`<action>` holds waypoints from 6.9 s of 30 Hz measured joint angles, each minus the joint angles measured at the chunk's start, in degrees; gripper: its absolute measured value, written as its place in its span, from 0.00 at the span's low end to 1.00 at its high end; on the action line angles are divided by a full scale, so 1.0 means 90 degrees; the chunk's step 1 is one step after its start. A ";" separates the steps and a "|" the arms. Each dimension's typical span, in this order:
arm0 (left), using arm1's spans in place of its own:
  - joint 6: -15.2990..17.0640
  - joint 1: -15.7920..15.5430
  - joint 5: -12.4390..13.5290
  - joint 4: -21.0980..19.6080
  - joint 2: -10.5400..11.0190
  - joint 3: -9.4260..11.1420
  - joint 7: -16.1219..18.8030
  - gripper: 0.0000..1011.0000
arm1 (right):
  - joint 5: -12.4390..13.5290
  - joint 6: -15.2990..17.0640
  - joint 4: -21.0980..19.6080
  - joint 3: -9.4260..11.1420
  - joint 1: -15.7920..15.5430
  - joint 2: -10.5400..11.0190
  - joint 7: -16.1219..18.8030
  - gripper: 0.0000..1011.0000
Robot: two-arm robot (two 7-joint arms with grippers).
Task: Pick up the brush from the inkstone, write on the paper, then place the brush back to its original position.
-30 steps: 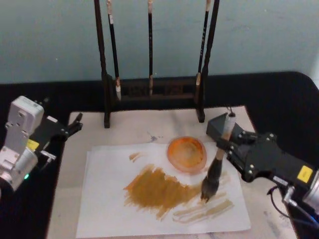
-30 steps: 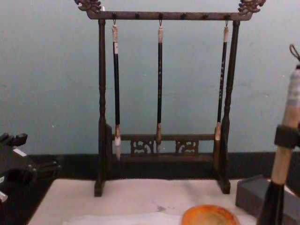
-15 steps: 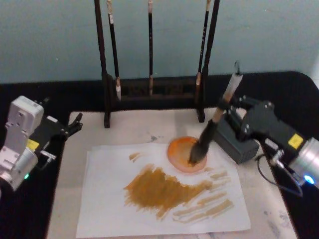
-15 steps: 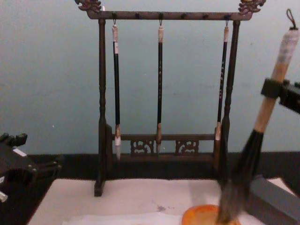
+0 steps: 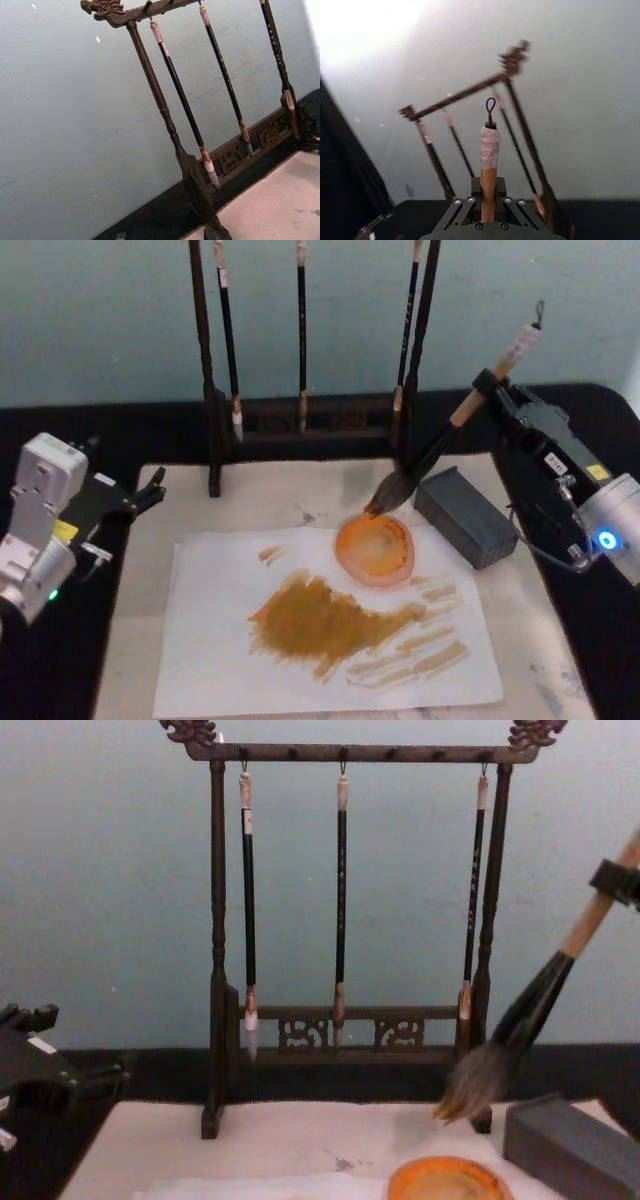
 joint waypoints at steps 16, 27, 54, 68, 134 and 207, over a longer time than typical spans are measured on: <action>0.0000 0.0000 0.0000 0.0000 0.0000 0.0000 0.0000 1.00 | 0.1571 0.1003 0.0751 0.0188 0.0161 -0.0476 -0.0958 0.16; 0.0000 0.0000 0.0000 0.0000 0.0000 0.0000 0.0000 1.00 | 0.2200 0.1196 0.1124 0.0224 0.0256 -0.0690 -0.1395 0.16; 0.0000 0.0000 0.0000 0.0000 0.0000 0.0000 0.0000 1.00 | 0.2721 0.0756 0.1441 0.0037 0.0271 -0.0845 -0.2025 0.16; 0.0000 0.0000 0.0000 0.0000 0.0000 0.0000 0.0000 1.00 | 0.2911 0.0697 0.1425 -0.0165 0.0270 -0.0701 -0.2092 0.16; 0.0000 0.0000 0.0000 0.0000 0.0000 0.0000 0.0000 1.00 | 0.3106 0.0494 0.1214 -0.0390 0.0156 -0.0447 -0.2175 0.99; 0.0000 0.0000 0.0000 0.0000 0.0000 0.0000 0.0000 1.00 | -0.4459 -0.0172 0.0217 -0.2287 0.0176 0.1046 -0.4707 0.99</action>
